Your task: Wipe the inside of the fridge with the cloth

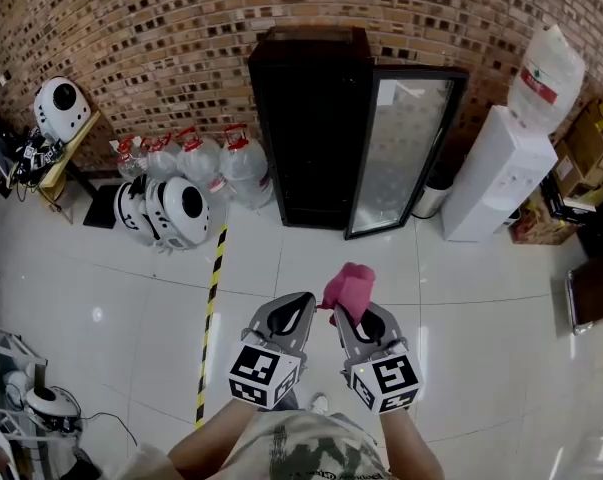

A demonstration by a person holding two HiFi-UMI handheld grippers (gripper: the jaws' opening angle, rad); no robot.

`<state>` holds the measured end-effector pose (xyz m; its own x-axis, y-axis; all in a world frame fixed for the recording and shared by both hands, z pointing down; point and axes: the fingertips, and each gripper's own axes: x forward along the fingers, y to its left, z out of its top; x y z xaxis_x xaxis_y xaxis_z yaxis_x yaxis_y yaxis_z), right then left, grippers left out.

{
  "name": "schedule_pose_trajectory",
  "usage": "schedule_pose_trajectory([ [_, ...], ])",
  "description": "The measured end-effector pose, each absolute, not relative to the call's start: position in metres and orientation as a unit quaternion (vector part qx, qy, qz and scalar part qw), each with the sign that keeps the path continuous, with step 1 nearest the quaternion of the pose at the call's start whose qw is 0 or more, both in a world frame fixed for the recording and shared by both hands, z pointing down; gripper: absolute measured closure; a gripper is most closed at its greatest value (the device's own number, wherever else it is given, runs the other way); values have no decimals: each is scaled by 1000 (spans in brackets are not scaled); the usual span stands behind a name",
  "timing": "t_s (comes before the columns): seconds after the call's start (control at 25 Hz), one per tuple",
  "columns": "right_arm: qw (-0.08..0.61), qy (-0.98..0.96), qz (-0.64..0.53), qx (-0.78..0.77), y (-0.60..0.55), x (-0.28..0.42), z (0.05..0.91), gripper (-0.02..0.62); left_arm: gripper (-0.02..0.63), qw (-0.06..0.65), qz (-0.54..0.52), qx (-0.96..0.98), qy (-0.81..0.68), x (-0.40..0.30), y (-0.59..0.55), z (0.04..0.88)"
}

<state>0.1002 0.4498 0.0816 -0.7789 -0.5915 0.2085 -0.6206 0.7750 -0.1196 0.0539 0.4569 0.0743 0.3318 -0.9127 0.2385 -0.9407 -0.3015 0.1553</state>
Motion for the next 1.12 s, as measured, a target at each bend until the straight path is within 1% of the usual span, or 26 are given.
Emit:
schedule_pose_trajectory([
  [0.28, 79, -934, 83, 338, 365, 53, 90, 541, 591, 139, 33, 814, -563, 15, 368, 87],
  [0.52, 77, -927, 84, 358, 271, -10, 88, 541, 591, 150, 25, 826, -543, -49, 272, 85],
  [0.76, 82, -921, 78, 373, 184, -71, 85, 541, 591, 145, 15, 839, -525, -106, 181, 72],
  [1.12, 91, -926, 40, 365, 76, -119, 82, 541, 591, 145, 1, 831, -538, -158, 84, 70],
])
